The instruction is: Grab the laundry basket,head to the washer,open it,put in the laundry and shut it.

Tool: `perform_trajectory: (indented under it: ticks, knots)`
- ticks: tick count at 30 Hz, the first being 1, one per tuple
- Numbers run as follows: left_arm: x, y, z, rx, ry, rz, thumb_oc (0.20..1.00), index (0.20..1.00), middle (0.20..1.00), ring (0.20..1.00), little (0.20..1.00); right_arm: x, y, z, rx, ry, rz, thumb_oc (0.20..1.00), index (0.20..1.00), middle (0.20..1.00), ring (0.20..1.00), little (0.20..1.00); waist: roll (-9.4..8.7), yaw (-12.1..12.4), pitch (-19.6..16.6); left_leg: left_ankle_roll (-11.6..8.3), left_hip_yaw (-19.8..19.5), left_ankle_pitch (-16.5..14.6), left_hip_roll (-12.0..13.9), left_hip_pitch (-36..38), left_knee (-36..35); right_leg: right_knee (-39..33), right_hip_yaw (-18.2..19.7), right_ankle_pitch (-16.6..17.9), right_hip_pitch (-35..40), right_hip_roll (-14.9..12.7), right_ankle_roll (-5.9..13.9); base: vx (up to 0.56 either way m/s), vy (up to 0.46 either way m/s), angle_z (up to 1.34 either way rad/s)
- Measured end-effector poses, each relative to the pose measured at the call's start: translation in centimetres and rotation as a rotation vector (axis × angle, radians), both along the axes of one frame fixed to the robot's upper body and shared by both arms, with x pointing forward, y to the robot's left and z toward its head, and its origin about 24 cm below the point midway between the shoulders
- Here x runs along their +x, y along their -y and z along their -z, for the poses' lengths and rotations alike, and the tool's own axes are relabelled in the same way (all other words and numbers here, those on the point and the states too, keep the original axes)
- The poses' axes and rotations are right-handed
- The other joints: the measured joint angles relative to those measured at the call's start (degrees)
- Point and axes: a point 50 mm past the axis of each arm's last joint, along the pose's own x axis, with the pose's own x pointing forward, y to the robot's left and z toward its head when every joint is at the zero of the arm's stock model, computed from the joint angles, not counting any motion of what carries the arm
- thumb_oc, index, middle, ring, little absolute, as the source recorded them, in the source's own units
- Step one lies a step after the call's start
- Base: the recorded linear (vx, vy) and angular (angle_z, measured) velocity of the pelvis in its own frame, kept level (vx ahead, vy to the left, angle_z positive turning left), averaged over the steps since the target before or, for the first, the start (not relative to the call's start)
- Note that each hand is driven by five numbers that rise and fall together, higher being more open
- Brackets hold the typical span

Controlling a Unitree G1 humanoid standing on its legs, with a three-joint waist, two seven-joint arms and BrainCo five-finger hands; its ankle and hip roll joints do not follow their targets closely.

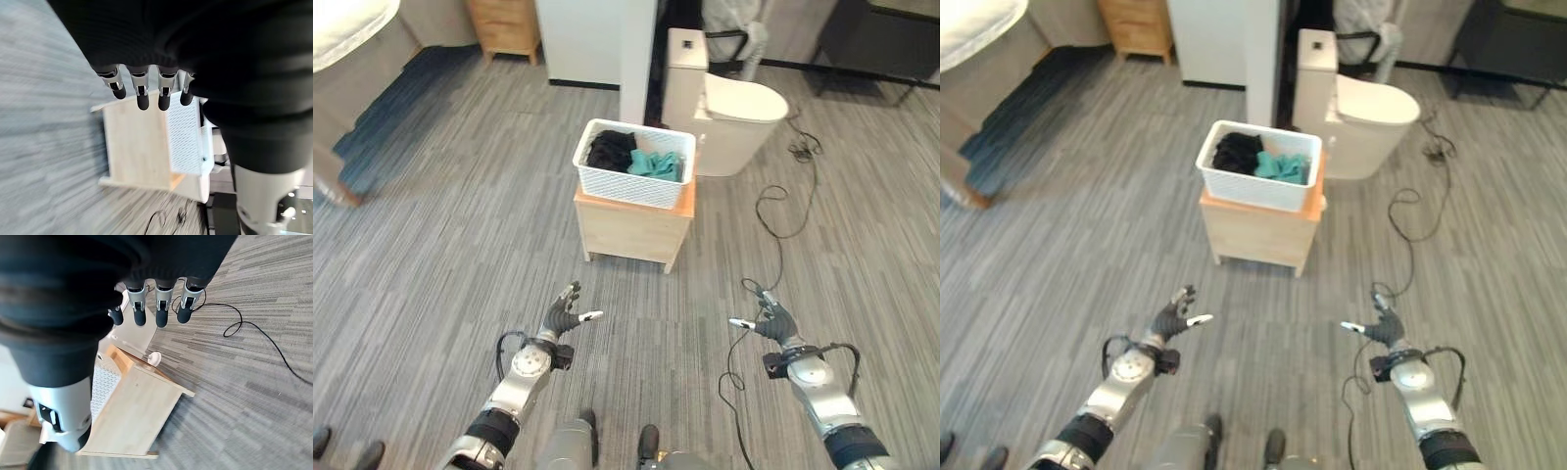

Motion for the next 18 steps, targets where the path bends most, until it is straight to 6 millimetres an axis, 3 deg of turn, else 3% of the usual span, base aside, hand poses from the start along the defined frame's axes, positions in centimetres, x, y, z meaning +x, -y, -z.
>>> perform_trajectory:
  ticks: [3,4,5,6,7,8,9,12,13,15,16,17,18]
  knots:
    - [-0.3,-0.7,-0.4,0.078,0.024,0.019,1.000,1.000,1.000,1.000,1.000,0.6,0.9,-0.1,0.019,0.006,0.073,1.000,1.000,1.000,1.000,1.000,2.20,2.69,-0.56,1.47,0.35,1.94,1.16,0.80,-4.95,0.82,3.49,-1.03,0.49,1.10,1.01,0.32,0.183,-0.59]
    - [-0.2,-0.8,-0.5,0.095,0.027,0.023,1.000,1.000,1.000,1.000,1.000,0.7,1.0,-0.1,0.019,0.009,0.086,1.000,1.000,1.000,1.000,1.000,3.01,2.83,-1.05,3.18,0.12,1.71,0.40,3.00,-5.27,4.29,4.31,-3.03,-0.13,0.90,1.61,0.20,0.206,-0.58]
    - [-0.2,-0.7,-0.7,0.107,0.033,0.031,1.000,1.000,1.000,1.000,1.000,0.7,1.1,-0.1,0.016,0.009,0.088,1.000,1.000,1.000,1.000,1.000,3.56,2.64,-1.28,4.77,-0.06,2.11,-0.21,5.28,-6.64,8.10,4.87,-4.44,-0.88,0.91,3.53,0.25,0.262,-0.57]
    - [-0.2,-1.0,-0.7,0.131,0.035,0.034,1.000,1.000,1.000,1.000,1.000,0.8,0.7,-0.1,0.025,0.012,0.083,1.000,1.000,1.000,1.000,1.000,3.73,2.03,-0.91,6.76,0.78,6.46,0.48,7.90,-8.33,22.58,5.06,-9.23,-6.00,-0.79,7.42,0.19,0.207,-0.38]
    - [-0.2,-1.2,-0.7,0.150,0.035,0.038,1.000,1.000,1.000,1.000,1.000,0.6,0.5,0.1,0.032,0.012,0.078,1.000,1.000,1.000,1.000,1.000,2.66,0.94,-1.12,7.99,1.08,5.51,-0.83,9.75,-8.71,33.39,5.09,-10.08,-10.39,-3.32,8.76,0.31,0.217,-0.21]
    - [-0.2,-1.3,-0.7,0.153,0.035,0.036,1.000,1.000,1.000,1.000,1.000,0.5,0.4,0.0,0.033,0.015,0.074,1.000,1.000,1.000,1.000,1.000,1.98,-0.01,-1.19,8.86,1.26,4.46,-1.64,10.86,-8.71,38.45,4.97,-10.02,-12.23,-5.19,8.83,0.36,0.174,-0.13]
    - [-0.1,-1.3,-0.9,0.156,0.038,0.040,1.000,1.000,1.000,1.000,1.000,0.6,0.4,-0.4,0.034,0.035,0.071,1.000,1.000,1.000,1.000,1.000,1.14,-0.32,-1.58,9.01,2.41,3.75,-3.37,13.12,-9.22,44.47,4.36,-10.72,-14.83,-9.76,8.97,0.29,0.097,-0.12]
    - [0.3,-1.1,-2.3,0.170,0.100,0.063,1.000,1.000,1.000,1.000,1.000,0.5,0.1,-0.7,0.042,0.053,0.062,1.000,1.000,1.000,1.000,1.000,1.55,-0.67,-1.39,9.41,2.17,2.96,-3.52,15.43,-10.36,36.69,3.05,-10.39,-14.22,-11.40,9.27,0.30,-0.022,-0.04]
    - [0.4,-1.2,-2.5,0.172,0.106,0.064,1.000,1.000,1.000,1.000,1.000,0.4,0.1,-0.6,0.046,0.051,0.058,1.000,1.000,1.000,1.000,1.000,1.91,-0.92,-1.36,9.42,1.61,2.05,-3.21,16.68,-10.65,30.97,2.06,-9.90,-13.81,-11.89,9.21,0.19,-0.061,0.05]
    - [0.3,-1.5,-2.5,0.178,0.103,0.061,1.000,1.000,1.000,1.000,1.000,0.6,-0.1,-1.0,0.049,0.067,0.049,1.000,1.000,1.000,1.000,1.000,2.36,-1.00,-1.41,9.17,1.72,1.52,-3.03,17.86,-11.27,23.51,1.75,-6.92,-13.52,-12.33,9.48,0.15,-0.050,0.00]
    - [0.3,-1.7,-2.6,0.180,0.103,0.057,1.000,1.000,1.000,1.000,1.000,0.7,-0.1,-1.1,0.051,0.072,0.043,1.000,1.000,1.000,1.000,1.000,2.44,-1.26,-1.42,9.18,1.75,1.50,-3.10,18.53,-11.47,17.91,1.73,-3.82,-12.81,-12.61,10.42,0.19,-0.076,0.18]
    - [0.2,-1.9,-2.4,0.180,0.097,0.052,1.000,1.000,1.000,1.000,1.000,0.4,-0.2,-0.7,0.055,0.059,0.046,1.000,1.000,1.000,1.000,1.000,2.55,-1.78,-1.63,8.75,1.01,0.40,-2.78,20.73,-12.31,11.75,2.05,2.61,-13.03,-13.95,11.21,0.40,-0.153,0.15]
    - [-0.1,-2.1,-2.1,0.179,0.083,0.048,1.000,1.000,1.000,1.000,1.000,0.4,-0.3,-0.6,0.053,0.057,0.043,1.000,1.000,1.000,1.000,1.000,2.55,-1.77,-1.64,8.24,1.01,-0.55,-2.70,22.25,-12.61,8.51,2.39,5.90,-13.02,-14.93,11.80,0.62,-0.232,-0.04]
